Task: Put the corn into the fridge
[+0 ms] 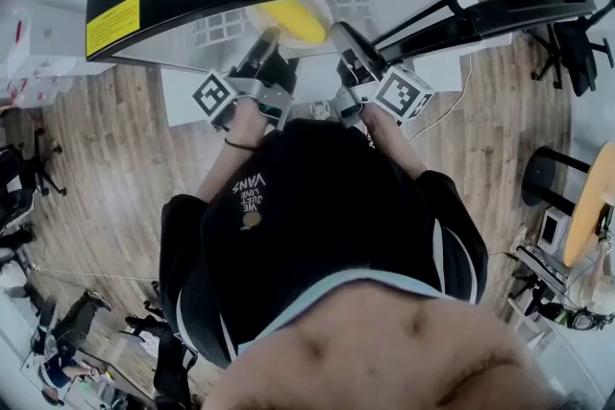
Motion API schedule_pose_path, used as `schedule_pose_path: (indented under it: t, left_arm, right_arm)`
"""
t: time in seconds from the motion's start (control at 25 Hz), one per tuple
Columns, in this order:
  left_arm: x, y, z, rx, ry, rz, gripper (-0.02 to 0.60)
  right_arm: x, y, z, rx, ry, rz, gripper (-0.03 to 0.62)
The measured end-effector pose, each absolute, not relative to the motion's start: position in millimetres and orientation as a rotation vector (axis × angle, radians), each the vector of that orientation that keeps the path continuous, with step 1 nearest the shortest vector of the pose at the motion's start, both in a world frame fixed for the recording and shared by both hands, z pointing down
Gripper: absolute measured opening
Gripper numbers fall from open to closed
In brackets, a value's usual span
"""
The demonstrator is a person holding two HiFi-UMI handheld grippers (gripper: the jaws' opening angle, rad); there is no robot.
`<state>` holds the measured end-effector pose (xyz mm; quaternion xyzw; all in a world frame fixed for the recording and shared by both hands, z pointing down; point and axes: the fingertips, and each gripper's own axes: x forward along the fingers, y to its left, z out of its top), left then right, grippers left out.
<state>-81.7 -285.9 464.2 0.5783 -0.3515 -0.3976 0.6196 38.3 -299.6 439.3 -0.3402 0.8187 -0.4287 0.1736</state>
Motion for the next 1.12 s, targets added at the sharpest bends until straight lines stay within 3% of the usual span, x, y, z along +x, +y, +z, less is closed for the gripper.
schedule_pose_path:
  t: [0.24,0.8,1.12]
  left_arm:
    - [-81.3,-289.0,463.4,1.313,-0.829,-0.938,0.043]
    - [-85.5,-287.3,460.3,1.296,-0.802,-0.961,0.052]
    - [-85.2,-287.6,461.3,1.308,-0.791,-0.964,0.052]
  right_arm:
    - [37.8,-291.6,431.7,-0.972,2.389,-1.092,0.091]
    - [8.7,-273.5,425.1,-1.093,2.785,-0.643,0.235]
    - [3.5,-269.2,435.6,-1.212,2.933,-0.427,0.241]
